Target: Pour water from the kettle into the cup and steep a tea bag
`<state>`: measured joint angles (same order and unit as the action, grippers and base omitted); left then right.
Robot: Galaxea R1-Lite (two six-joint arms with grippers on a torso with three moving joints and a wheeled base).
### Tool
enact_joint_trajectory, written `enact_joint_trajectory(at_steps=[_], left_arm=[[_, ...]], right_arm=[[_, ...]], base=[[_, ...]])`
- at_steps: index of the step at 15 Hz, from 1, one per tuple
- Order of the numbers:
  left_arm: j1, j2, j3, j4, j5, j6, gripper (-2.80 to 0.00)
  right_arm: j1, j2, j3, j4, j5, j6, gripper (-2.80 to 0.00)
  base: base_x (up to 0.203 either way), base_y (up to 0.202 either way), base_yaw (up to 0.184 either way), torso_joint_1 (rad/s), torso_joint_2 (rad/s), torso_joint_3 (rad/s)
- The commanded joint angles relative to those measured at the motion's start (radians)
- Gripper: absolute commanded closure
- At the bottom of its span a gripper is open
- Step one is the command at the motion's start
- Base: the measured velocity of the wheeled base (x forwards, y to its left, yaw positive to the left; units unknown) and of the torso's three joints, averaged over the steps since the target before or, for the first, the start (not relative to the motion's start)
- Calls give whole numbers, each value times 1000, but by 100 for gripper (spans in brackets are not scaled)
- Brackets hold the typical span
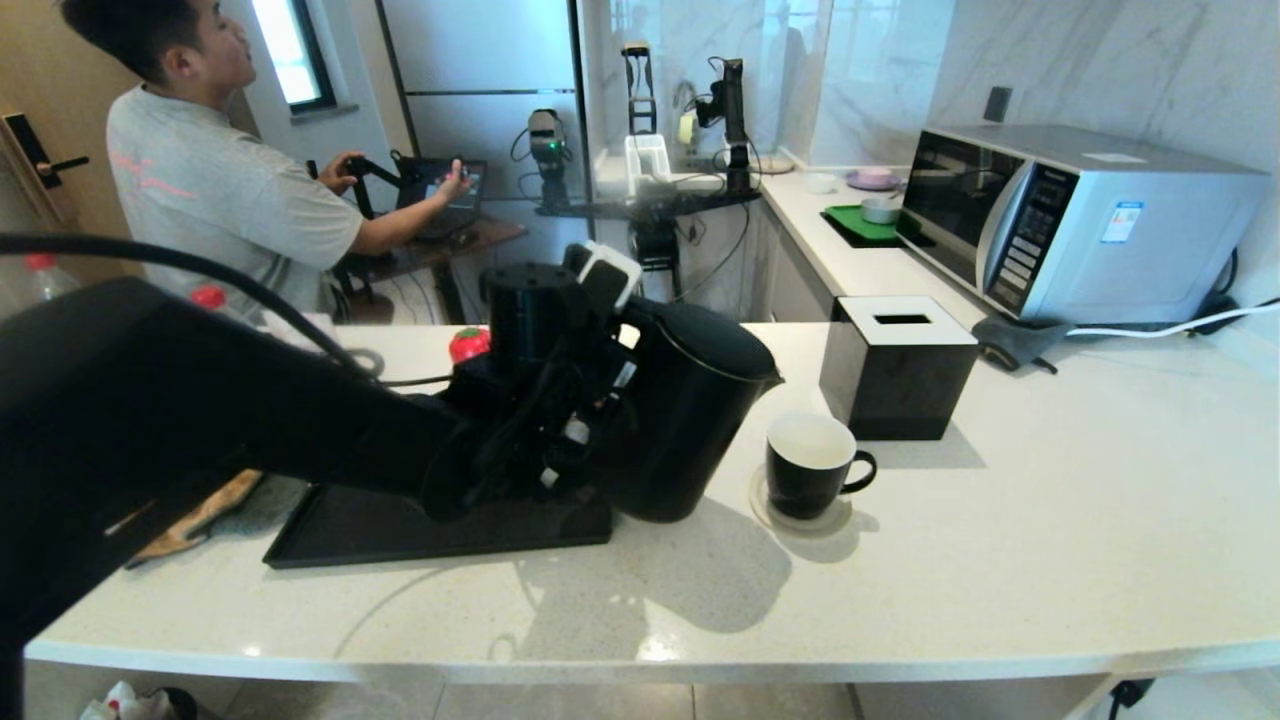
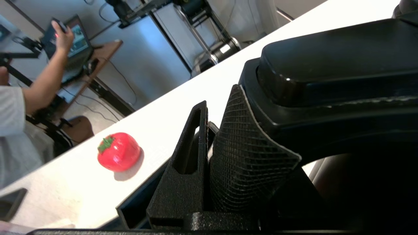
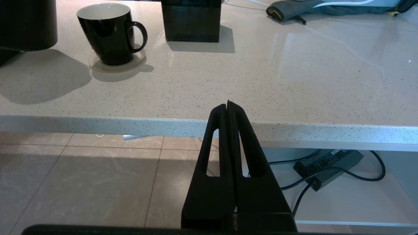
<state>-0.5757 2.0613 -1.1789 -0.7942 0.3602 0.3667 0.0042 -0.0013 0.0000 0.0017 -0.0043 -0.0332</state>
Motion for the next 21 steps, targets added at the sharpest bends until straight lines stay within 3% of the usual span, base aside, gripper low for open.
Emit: enact_joint_trajectory(at_steps=[1,7,14,21], left_arm=[[1,2,-7,-3,6,17,0],[-18,16,-54,37,49,40,0],[-17,29,-57,35,50,107,0],[-26,89,-148,38,49,165,0]], right_arm=[[0,1,0,0,0,-1,0],[0,1,0,0,0,-1,0],[0,1,0,0,0,-1,0],[0,1,0,0,0,-1,0]], base=[[0,0,0,0,0,0],[0,0,0,0,0,0],[0,0,0,0,0,0],[0,0,0,0,0,0]])
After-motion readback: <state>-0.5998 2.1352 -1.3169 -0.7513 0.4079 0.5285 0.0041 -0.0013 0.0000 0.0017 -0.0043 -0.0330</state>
